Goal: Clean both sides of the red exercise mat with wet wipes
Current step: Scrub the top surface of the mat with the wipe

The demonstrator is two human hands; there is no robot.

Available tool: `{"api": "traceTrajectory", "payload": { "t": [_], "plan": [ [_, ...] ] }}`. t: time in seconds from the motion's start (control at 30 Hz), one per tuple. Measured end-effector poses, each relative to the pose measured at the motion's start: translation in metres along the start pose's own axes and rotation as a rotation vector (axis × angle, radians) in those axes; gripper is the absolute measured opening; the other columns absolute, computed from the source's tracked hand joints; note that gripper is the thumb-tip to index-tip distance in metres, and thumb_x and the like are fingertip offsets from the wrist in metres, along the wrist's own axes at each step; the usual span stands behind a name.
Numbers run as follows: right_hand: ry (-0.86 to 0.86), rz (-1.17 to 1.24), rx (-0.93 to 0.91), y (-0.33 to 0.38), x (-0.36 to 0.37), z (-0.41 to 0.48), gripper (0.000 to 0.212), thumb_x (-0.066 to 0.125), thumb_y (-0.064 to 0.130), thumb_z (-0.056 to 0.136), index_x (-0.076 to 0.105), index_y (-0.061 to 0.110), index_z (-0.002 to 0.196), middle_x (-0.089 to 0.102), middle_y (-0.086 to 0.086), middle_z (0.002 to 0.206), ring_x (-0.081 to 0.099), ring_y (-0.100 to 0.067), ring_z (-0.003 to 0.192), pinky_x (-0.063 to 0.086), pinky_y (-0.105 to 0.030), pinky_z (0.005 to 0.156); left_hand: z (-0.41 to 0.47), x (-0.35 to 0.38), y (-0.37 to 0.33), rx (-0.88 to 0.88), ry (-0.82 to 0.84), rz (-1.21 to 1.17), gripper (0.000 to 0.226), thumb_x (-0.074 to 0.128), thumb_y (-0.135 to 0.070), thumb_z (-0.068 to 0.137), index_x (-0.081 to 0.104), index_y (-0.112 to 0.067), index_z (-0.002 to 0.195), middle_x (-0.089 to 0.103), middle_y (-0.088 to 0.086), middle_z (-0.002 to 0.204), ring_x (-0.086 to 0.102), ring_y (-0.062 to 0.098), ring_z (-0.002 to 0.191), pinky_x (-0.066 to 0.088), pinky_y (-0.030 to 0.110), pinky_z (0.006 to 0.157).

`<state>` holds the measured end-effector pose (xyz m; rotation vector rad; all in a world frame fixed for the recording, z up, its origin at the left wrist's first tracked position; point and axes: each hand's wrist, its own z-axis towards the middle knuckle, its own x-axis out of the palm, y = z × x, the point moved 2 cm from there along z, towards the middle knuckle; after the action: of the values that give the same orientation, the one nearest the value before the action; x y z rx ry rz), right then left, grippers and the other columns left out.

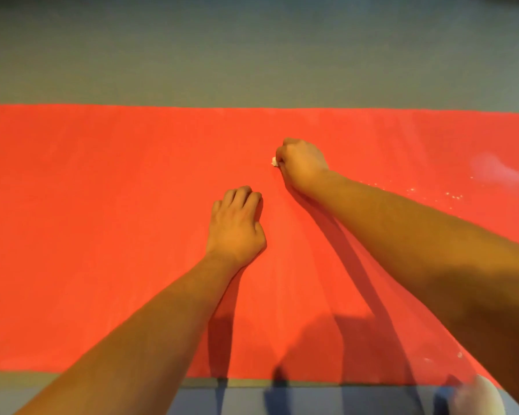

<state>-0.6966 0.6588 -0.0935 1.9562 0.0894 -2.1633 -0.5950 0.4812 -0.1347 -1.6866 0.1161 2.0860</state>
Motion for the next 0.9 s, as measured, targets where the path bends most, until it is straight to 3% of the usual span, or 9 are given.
{"api": "traceTrajectory", "payload": {
  "t": [0.1,0.17,0.3,0.5,0.6,0.7,0.83,0.9],
  "plan": [
    [-0.012,0.019,0.01,0.005,-0.001,-0.006,0.018,0.059,0.017,0.089,0.074,0.014,0.097,0.065,-0.011,0.1,0.065,-0.038,0.092,0.04,-0.037,0.064,0.003,-0.001,0.0,-0.026,0.031,-0.022,0.061,0.042,-0.029,0.071,0.061,-0.021,0.129,0.054,-0.001,0.144,0.046,0.025,0.132,0.043,0.045,0.096],
    [-0.035,0.038,-0.085,0.012,0.0,-0.031,0.016,0.058,0.019,0.09,0.072,0.012,0.092,0.063,-0.009,0.093,0.064,-0.037,0.087,0.043,-0.039,0.062,0.005,0.0,0.001,-0.035,0.038,-0.028,0.061,0.044,-0.03,0.072,0.061,-0.021,0.13,0.054,0.0,0.146,0.045,0.025,0.134,0.042,0.045,0.1],
    [-0.053,0.081,-0.259,0.018,-0.001,-0.067,0.009,0.061,0.017,0.089,0.07,0.015,0.088,0.059,-0.004,0.086,0.062,-0.031,0.082,0.037,-0.034,0.057,0.014,0.002,0.0,-0.053,0.04,-0.045,0.055,0.045,-0.03,0.074,0.061,-0.019,0.125,0.055,0.001,0.144,0.047,0.025,0.132,0.042,0.046,0.099],
    [-0.063,0.062,-0.049,0.004,0.008,0.011,0.017,0.059,0.015,0.087,0.075,0.015,0.095,0.064,-0.009,0.097,0.065,-0.037,0.089,0.04,-0.037,0.063,0.02,0.003,-0.001,-0.059,0.033,-0.041,0.05,0.045,-0.03,0.075,0.061,-0.018,0.121,0.055,-0.001,0.14,0.047,0.025,0.128,0.042,0.047,0.096],
    [-0.032,0.052,0.053,-0.004,0.01,0.039,0.02,0.059,0.012,0.087,0.075,0.016,0.098,0.066,-0.01,0.104,0.065,-0.036,0.094,0.034,-0.034,0.065,0.024,0.003,-0.001,-0.053,0.038,-0.052,0.052,0.046,-0.031,0.077,0.061,-0.018,0.125,0.054,0.0,0.142,0.046,0.024,0.129,0.042,0.047,0.098],
    [-0.031,0.057,0.013,-0.001,0.007,0.026,0.018,0.058,0.015,0.088,0.075,0.016,0.097,0.065,-0.009,0.102,0.065,-0.036,0.091,0.038,-0.037,0.063,0.033,0.005,-0.001,-0.055,0.04,-0.059,0.054,0.045,-0.033,0.078,0.061,-0.018,0.128,0.054,0.001,0.143,0.046,0.024,0.131,0.041,0.046,0.1],
    [-0.068,0.093,-0.181,-0.008,0.007,-0.019,0.014,0.058,0.018,0.086,0.072,0.016,0.09,0.062,-0.004,0.091,0.063,-0.032,0.084,0.043,-0.037,0.059,0.055,0.013,0.0,-0.068,0.036,-0.066,0.053,0.046,-0.033,0.081,0.059,-0.019,0.13,0.053,0.0,0.144,0.044,0.022,0.135,0.039,0.046,0.105],
    [-0.073,0.137,-0.17,-0.015,0.009,-0.017,0.016,0.057,0.02,0.085,0.072,0.019,0.09,0.062,-0.001,0.091,0.064,-0.03,0.082,0.048,-0.038,0.06,0.067,0.017,0.0,-0.07,0.035,-0.061,0.053,0.045,-0.033,0.081,0.059,-0.019,0.13,0.053,0.0,0.144,0.043,0.022,0.135,0.039,0.046,0.105]
  ]
}}
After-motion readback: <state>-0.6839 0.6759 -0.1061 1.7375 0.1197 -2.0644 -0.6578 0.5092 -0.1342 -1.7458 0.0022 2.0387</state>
